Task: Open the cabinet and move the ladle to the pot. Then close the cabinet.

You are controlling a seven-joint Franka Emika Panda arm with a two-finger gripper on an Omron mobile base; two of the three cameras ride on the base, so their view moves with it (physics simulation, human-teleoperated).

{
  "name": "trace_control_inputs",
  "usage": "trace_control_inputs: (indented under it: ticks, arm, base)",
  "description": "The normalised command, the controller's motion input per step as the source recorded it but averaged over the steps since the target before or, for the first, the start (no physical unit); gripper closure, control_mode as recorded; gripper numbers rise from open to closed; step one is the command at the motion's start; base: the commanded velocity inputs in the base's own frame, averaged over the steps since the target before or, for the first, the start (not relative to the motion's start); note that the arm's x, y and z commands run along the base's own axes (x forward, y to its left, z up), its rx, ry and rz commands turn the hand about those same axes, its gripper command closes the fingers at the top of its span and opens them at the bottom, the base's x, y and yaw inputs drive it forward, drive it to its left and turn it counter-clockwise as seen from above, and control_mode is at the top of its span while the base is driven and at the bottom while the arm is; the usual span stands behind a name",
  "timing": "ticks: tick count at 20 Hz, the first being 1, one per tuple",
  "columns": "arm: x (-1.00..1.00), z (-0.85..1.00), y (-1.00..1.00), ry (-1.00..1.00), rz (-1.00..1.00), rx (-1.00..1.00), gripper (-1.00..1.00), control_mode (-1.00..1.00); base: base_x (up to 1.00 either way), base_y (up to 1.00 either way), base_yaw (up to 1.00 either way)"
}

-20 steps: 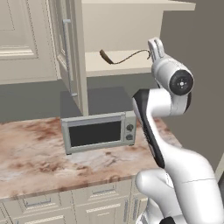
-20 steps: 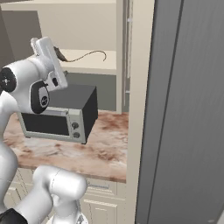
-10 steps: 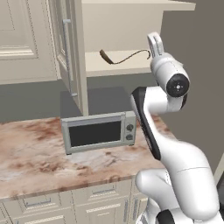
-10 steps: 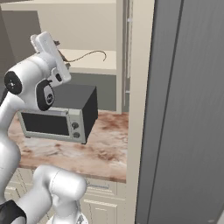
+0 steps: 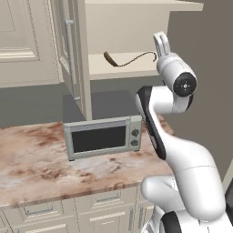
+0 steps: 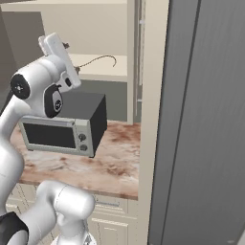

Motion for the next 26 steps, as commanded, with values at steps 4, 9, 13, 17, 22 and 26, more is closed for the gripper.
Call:
trace_control_inputs:
  ticks: [4,9,13,17,22,26]
  arm:
    - [0.12,0.0,-0.05,0.01,0.0,0.0,-1.0,-1.0]
    - [0.11,0.0,-0.03,0.0,0.0,0.0,-1.0,-1.0]
    - [0.1,0.0,-0.02,0.0,0.0,0.0,-1.0,-1.0]
    - [0.13,0.0,-0.02,0.0,0.0,0.0,-1.0,-1.0]
    - [0.07,0.0,-0.07,0.0,0.0,0.0,-1.0,-1.0]
    - [0.08,0.0,-0.06,0.0,0.0,0.0,-1.0,-1.0]
  base:
    - [0.0,0.0,0.0]
    - [0.0,0.0,0.0]
    - [0.0,0.0,0.0]
    - [0.0,0.0,0.0]
    - [0.0,0.0,0.0]
    - [0.0,0.0,0.0]
